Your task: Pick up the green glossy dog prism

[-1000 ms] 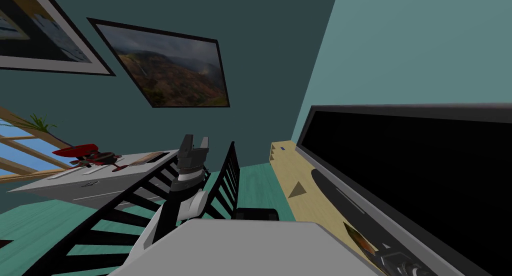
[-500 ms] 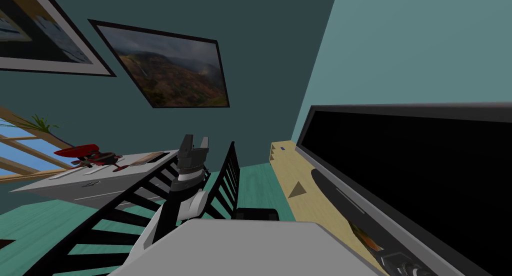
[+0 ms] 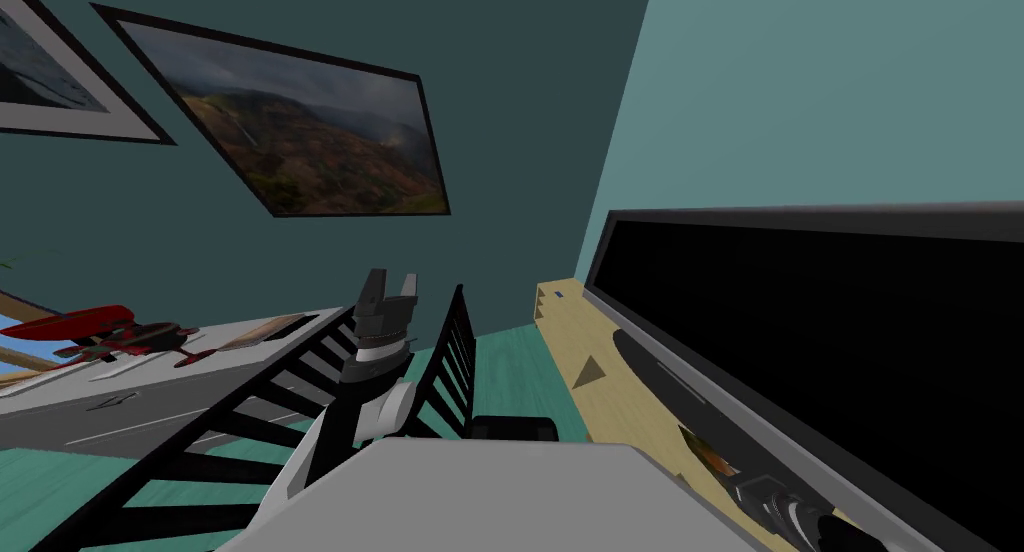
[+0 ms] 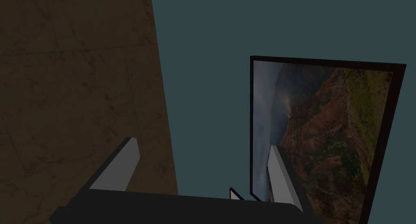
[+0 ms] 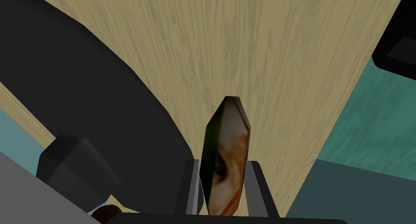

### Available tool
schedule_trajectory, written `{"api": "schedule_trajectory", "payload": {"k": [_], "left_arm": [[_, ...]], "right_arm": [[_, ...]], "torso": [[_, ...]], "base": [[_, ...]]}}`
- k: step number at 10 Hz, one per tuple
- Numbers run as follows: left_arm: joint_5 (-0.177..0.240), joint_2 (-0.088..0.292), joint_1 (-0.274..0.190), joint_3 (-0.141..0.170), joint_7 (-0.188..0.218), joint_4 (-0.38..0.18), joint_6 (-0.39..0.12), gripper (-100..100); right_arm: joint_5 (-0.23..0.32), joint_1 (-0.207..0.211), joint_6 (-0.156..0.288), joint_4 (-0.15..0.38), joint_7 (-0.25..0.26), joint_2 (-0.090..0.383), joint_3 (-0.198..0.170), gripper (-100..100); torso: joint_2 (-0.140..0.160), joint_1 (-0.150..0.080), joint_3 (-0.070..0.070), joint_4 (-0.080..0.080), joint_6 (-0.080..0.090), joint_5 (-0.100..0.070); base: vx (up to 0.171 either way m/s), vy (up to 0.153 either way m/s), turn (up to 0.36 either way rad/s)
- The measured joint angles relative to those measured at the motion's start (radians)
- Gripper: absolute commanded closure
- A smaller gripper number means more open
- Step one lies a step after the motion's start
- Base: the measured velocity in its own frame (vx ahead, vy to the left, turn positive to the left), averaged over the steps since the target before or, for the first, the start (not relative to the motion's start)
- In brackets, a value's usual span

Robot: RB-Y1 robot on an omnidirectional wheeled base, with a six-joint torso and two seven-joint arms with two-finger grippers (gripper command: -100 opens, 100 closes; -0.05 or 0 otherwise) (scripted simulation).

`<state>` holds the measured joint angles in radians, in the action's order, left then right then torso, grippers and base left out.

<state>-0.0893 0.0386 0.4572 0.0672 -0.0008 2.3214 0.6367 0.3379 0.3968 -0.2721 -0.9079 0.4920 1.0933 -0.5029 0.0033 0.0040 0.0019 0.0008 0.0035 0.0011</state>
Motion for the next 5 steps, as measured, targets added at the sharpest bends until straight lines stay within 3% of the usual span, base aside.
{"api": "schedule_trajectory", "payload": {"k": [1, 2, 4, 5], "left_arm": [[0.000, 0.000, 0.000, 0.000, 0.000, 0.000, 0.000, 0], [0.000, 0.000, 0.000, 0.000, 0.000, 0.000, 0.000, 0], [0.000, 0.000, 0.000, 0.000, 0.000, 0.000, 0.000, 0], [0.000, 0.000, 0.000, 0.000, 0.000, 0.000, 0.000, 0]], "right_arm": [[0.030, -0.016, -0.011, 0.005, -0.015, -0.003, 0.002, 100], [0.051, -0.022, -0.015, 0.000, -0.021, 0.000, 0.002, 100], [0.113, -0.091, -0.050, 0.048, -0.061, -0.007, -0.016, 100], [0.134, -0.097, -0.053, 0.047, -0.065, -0.009, -0.014, 100]], "torso": [[-0.002, 0.001, -0.001, 0.000, -0.001, 0.001], [-0.002, -0.001, -0.001, 0.000, -0.002, 0.001], [-0.003, -0.002, -0.001, 0.000, -0.002, 0.000], [-0.002, -0.001, -0.001, 0.000, -0.002, 0.001]], "base": [[0.009, 0.013, -0.009], [0.024, 0.007, -0.256], [0.020, 0.020, -0.090], [0.028, 0.015, -0.294]]}}
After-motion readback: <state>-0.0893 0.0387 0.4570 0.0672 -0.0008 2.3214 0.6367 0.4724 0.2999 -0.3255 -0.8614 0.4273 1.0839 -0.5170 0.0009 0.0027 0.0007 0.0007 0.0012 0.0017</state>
